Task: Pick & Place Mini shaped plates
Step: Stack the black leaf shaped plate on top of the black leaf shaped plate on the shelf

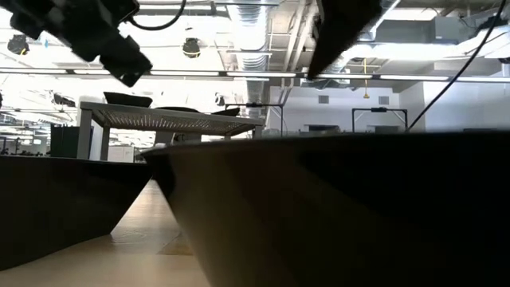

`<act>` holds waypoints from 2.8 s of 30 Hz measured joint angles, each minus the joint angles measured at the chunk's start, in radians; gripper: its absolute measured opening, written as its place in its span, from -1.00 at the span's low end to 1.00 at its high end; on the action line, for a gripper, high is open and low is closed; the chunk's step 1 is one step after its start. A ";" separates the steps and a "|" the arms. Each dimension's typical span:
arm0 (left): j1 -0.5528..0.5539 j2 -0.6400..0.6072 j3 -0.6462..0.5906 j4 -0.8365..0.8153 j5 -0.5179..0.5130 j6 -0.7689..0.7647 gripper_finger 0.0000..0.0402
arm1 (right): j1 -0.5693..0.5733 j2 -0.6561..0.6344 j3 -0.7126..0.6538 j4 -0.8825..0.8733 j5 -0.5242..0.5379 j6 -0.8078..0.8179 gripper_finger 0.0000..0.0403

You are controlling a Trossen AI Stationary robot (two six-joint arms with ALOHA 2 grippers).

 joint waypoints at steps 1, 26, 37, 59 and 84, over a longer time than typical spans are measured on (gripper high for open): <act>-0.014 0.000 -0.014 0.015 0.000 -0.001 -0.37 | 0.001 0.000 -0.033 0.026 -0.017 0.067 -0.47; -0.160 -0.125 0.024 0.116 -0.135 0.221 -0.37 | 0.012 -0.002 -0.279 0.209 0.045 0.512 -0.47; -0.160 -0.275 0.028 0.116 -0.357 0.345 -0.37 | 0.012 0.024 -0.278 0.275 0.046 0.476 -0.47; -0.157 -0.142 0.028 0.116 -0.357 0.345 -0.37 | 0.025 0.122 -0.278 0.280 -0.018 0.558 -0.47; -0.157 -0.142 0.028 0.123 -0.356 0.341 -0.37 | 0.042 0.184 -0.275 0.318 -0.076 0.439 -0.56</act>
